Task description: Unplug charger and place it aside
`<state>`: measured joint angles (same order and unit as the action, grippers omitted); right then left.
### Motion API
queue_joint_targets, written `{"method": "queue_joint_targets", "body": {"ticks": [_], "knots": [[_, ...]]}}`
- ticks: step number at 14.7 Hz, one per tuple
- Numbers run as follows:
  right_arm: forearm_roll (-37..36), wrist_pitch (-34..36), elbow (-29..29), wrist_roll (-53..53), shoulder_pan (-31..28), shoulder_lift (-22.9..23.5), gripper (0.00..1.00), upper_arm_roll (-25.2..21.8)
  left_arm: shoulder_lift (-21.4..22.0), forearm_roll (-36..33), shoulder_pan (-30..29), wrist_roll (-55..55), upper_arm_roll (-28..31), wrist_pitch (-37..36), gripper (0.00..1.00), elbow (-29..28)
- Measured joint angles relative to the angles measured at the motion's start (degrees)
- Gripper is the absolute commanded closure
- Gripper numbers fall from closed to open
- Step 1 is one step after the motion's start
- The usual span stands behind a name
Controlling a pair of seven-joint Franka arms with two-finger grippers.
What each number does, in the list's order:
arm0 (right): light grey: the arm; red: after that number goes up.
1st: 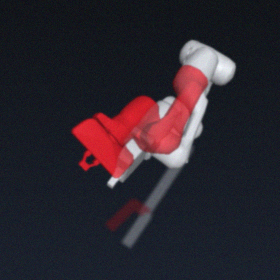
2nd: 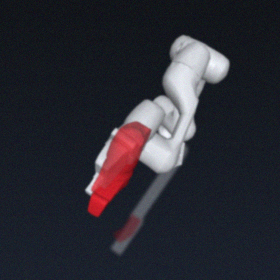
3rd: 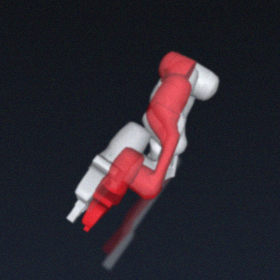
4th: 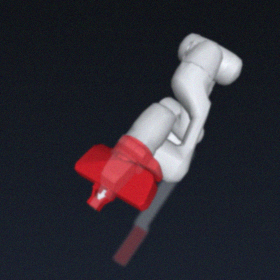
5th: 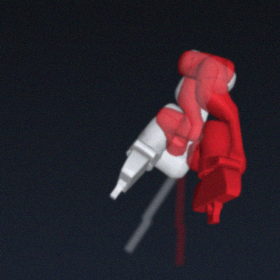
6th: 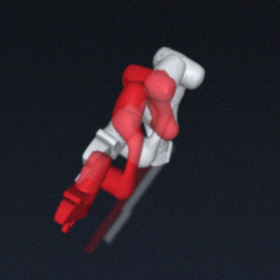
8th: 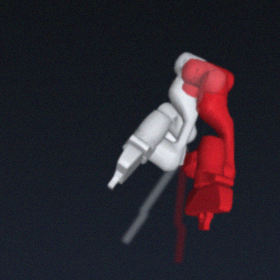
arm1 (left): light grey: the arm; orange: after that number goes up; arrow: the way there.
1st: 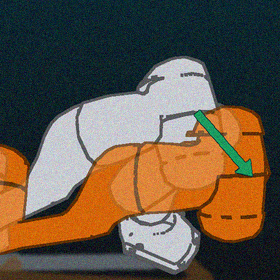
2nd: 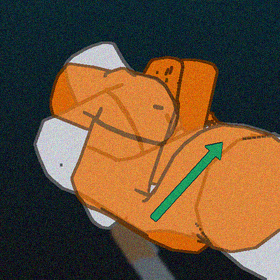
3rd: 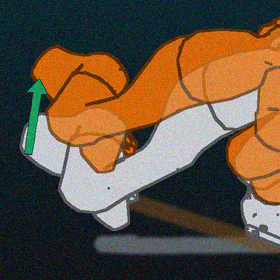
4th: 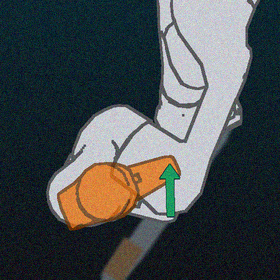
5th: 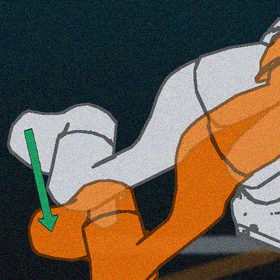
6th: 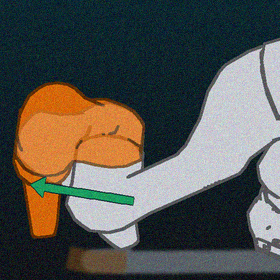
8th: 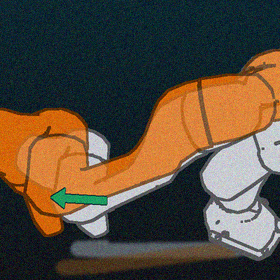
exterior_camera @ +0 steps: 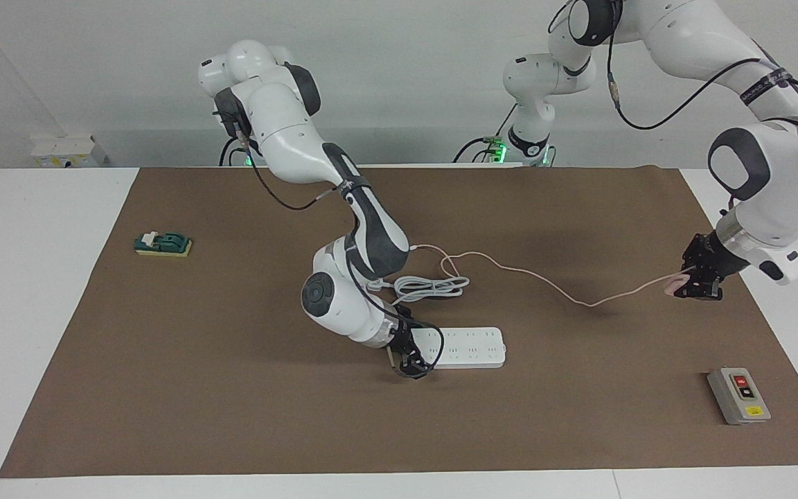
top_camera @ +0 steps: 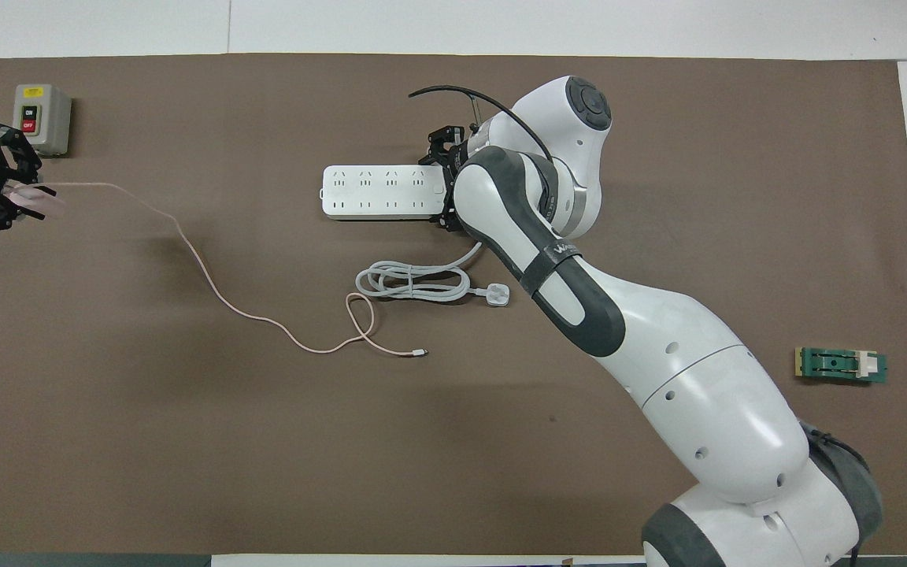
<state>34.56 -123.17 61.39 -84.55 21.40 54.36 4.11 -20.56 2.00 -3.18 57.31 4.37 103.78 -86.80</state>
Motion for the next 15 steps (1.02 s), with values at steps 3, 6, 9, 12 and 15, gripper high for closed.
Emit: {"method": "queue_joint_targets", "body": {"ticks": [3,6,9,12,15], "knots": [[0.0,2.62,-0.12,-1.23,-0.11,-3.67,0.0,-0.19,2.14,0.0,0.09,-3.31,-0.82,4.82,0.0,-6.57],[-0.02,7.31,0.01,-1.58,-0.32,-6.95,0.0,-1.53,3.89,0.0,0.11,-6.57,-0.91,6.79,0.0,-10.71],[-0.29,11.52,0.04,-1.58,-0.54,-10.05,0.0,-4.3,4.76,-0.19,0.11,-7.42,-0.92,6.8,0.0,-11.14],[-2.21,13.96,0.16,-1.58,-1.63,-13.81,0.0,-5.41,5.72,-2.34,0.11,-10.42,-0.9,5.45,0.0,-9.94],[-4.21,14.68,0.69,-1.58,-2.95,-17.1,0.0,-5.46,6.91,-2.9,0.12,-18.5,-0.98,0.33,0.0,-6.94]]}}
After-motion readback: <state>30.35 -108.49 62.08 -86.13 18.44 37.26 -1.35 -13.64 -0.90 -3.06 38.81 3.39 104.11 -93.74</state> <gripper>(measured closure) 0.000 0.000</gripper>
